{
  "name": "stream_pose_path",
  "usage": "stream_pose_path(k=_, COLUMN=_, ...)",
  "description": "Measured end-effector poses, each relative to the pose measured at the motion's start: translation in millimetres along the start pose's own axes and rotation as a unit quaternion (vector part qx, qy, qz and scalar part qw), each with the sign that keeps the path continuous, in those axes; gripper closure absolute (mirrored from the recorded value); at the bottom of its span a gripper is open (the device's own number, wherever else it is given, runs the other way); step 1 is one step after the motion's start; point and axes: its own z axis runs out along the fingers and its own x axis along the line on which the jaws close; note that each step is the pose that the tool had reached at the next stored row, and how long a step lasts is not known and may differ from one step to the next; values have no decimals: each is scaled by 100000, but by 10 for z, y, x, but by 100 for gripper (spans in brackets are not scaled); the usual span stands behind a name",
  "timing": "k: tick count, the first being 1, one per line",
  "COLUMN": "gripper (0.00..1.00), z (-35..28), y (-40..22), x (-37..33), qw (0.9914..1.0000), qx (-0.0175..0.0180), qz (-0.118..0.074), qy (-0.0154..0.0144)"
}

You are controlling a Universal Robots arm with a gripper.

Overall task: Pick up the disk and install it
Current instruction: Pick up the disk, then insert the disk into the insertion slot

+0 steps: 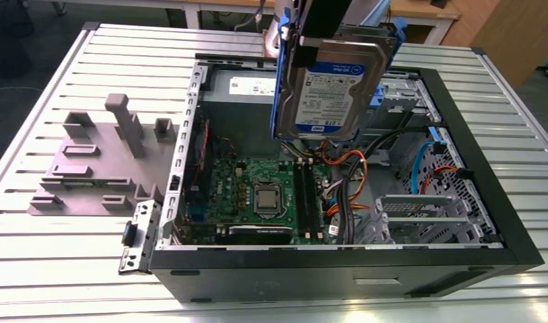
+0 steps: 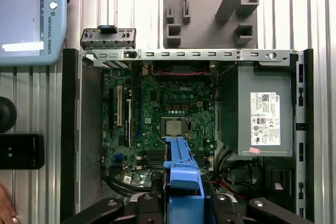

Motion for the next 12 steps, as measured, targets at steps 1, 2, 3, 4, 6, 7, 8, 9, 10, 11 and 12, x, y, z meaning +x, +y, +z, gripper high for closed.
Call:
stream_pose_path(k=1, gripper=64, z=0, y=0, x=14, qw=100000, qx=-1, qz=2, qy=4)
stream_pose_path(k=2, gripper=64, z=1, y=-1, x=29, qw=100000, qx=-6, qz=2, qy=4)
stream_pose_path(k=3, gripper=64, z=2, y=-1, x=47, qw=100000, qx=-1, qz=1, qy=0)
stream_pose_path(k=4, gripper=64, z=4, y=-1, x=64, qw=100000, qx=3, qz=1, qy=-4)
stream_pose_path(k=6, gripper=64, z=8, y=-2, x=93, qw=100000, qx=-1, qz=-2, qy=-2)
stream_pose_path(k=7, gripper=64, z=11, y=-4, x=102, qw=100000, qx=2, qz=0, qy=-2)
stream_pose_path(k=8, gripper=64, z=14, y=-10, x=106, qw=100000, qx=0, qz=-1, qy=-5)
stream_pose_path(k=9, gripper=64, z=16, y=-20, x=106, qw=100000, qx=2, qz=1, qy=-8)
stream_pose_path(k=10, gripper=64, z=17, y=-34, x=106, qw=100000, qx=2, qz=-2, qy=-5)
stream_pose_path(k=11, gripper=64, z=17, y=-49, x=106, qw=100000, qx=-1, qz=0, qy=4)
stream_pose_path(k=12, gripper=64, z=18, y=-69, x=106, qw=100000, qx=1, qz=3, qy=1)
